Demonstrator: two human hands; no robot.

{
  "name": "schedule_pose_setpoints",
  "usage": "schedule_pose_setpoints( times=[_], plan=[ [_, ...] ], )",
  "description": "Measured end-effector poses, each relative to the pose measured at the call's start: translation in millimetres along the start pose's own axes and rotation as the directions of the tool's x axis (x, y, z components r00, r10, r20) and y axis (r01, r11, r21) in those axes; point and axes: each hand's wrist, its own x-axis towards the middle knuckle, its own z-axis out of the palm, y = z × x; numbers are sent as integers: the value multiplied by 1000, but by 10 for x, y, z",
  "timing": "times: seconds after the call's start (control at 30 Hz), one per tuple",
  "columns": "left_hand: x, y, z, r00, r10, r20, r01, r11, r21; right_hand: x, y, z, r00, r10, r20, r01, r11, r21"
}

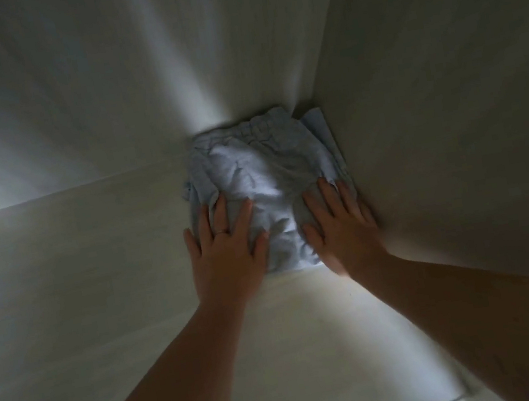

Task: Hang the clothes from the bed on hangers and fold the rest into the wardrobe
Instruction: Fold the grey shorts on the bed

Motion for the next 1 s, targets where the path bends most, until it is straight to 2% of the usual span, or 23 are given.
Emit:
schedule_pose_setpoints(
  times=[0.07, 0.17, 0.27, 0.37, 0.57, 0.73, 0.87, 0.93, 1.0],
  plan=[
    [-155, -63, -100, 998, -28, 50, 26, 998, 51, -103, 55, -79, 998, 3, 65, -2, 1000, -10],
    [-544, -92, -255, 990, -91, 111, 83, 994, 70, -353, 26, -246, 982, 64, 180, -78, 994, 74],
    [-1084, -81, -403, 955, -182, 234, 166, 982, 85, -774, -4, -466, 954, 106, 281, -141, 984, 109],
    [-1705, -19, -606, 910, -249, 332, 251, 967, 36, -1306, -38, -725, 942, 85, 324, -121, 988, 92],
    [-2745, 201, -1024, 889, -303, 342, 364, 923, -126, -2348, -73, -1074, 949, -84, 303, 63, 995, 79],
    [-3406, 336, -1292, 925, -253, 282, 297, 946, -127, -3047, 18, -1201, 944, -167, 285, 158, 986, 58],
    [-3797, 439, -1448, 959, -242, 151, 253, 966, -58, -3408, 113, -1284, 944, -259, 205, 247, 965, 83],
    [-3957, 522, -1526, 966, -244, 89, 251, 966, -70, -3504, 172, -1357, 934, -305, 184, 290, 951, 104],
    [-4108, 614, -1567, 963, -255, 84, 263, 959, -107, -3582, 246, -1415, 915, -363, 176, 342, 929, 139]
  ],
)
